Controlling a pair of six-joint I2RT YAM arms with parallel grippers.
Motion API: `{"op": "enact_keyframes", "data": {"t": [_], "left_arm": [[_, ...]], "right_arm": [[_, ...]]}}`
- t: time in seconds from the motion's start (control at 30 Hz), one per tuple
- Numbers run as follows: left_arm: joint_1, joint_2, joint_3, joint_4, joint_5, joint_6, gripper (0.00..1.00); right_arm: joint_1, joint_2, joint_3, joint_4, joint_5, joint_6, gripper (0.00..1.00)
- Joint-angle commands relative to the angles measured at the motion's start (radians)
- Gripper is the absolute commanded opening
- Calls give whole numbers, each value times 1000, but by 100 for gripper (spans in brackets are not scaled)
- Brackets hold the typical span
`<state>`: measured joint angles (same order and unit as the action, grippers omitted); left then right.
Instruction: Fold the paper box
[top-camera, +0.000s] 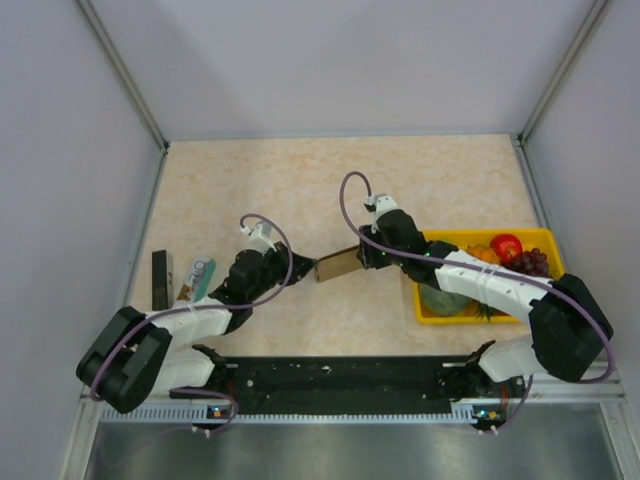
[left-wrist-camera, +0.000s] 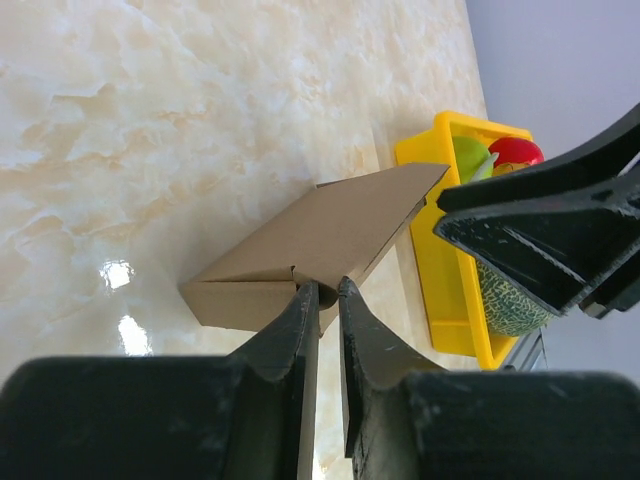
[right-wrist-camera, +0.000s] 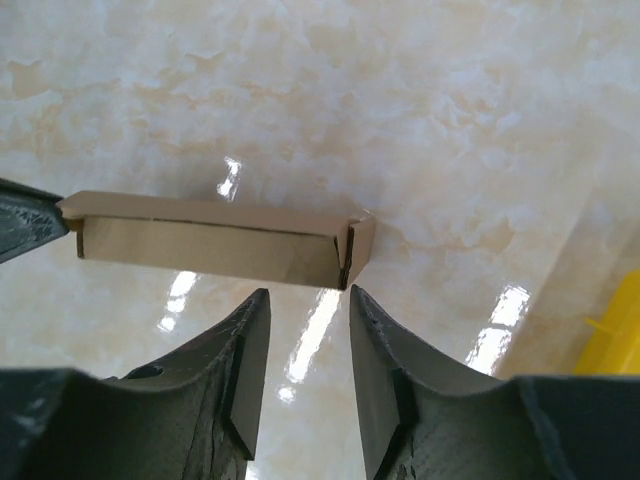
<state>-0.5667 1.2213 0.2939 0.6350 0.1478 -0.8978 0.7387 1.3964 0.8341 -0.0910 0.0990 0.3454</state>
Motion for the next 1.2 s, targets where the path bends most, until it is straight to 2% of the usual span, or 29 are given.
{"op": "enact_keyframes", "data": {"t": [0.0, 0.03, 0.07, 0.13, 0.2, 0.27, 0.3, 0.33, 0.37, 0.43, 0.5, 0.57, 0.7, 0.8, 1.03, 1.17], "left_arm": [[-12, 60, -27, -176, -4, 42, 13], [-12, 60, -25, -178, -2, 42, 12], [-12, 60, -25, -178, -2, 42, 13], [-13, 58, -25, -178, -2, 40, 12], [-13, 58, -21, -178, -2, 40, 12], [-13, 55, -19, -187, -1, 43, 12], [-13, 53, -16, -193, -2, 45, 12], [-15, 44, -16, -199, -4, 49, 12], [-15, 41, -16, -205, -7, 51, 12], [-15, 24, -21, -216, -17, 54, 12], [-15, 21, -21, -221, -20, 56, 12], [-15, 24, -19, -216, -21, 57, 12], [-16, 34, -16, -213, -16, 59, 12], [-16, 29, -16, -213, -17, 60, 12], [-18, 12, 2, -235, -20, 74, 12], [-19, 14, 2, -233, -19, 76, 12]], "right_arm": [[-10, -102, 33, -151, -38, 48, 41], [-13, -140, 37, -177, -29, 67, 45], [-15, -155, 40, -196, -22, 87, 53], [-22, -178, 66, -262, -15, 164, 60], [-47, -169, 101, -317, -21, 269, 73], [-129, -140, 111, -340, -163, 344, 86], [-156, -139, 100, -337, -209, 428, 88], [-174, -140, 86, -278, -298, 473, 91], [-188, -158, 67, -232, -318, 524, 99], [-188, -178, 19, -138, -320, 689, 99], [-168, -186, 16, -144, -265, 817, 99], [-153, -143, 32, -141, -210, 875, 99], [-141, -36, 40, -107, -278, 992, 99], [-118, 1, 8, -9, -280, 1067, 96], [-98, 56, -6, 68, -280, 1104, 82], [-91, 82, -44, 112, -298, 1155, 80]]}}
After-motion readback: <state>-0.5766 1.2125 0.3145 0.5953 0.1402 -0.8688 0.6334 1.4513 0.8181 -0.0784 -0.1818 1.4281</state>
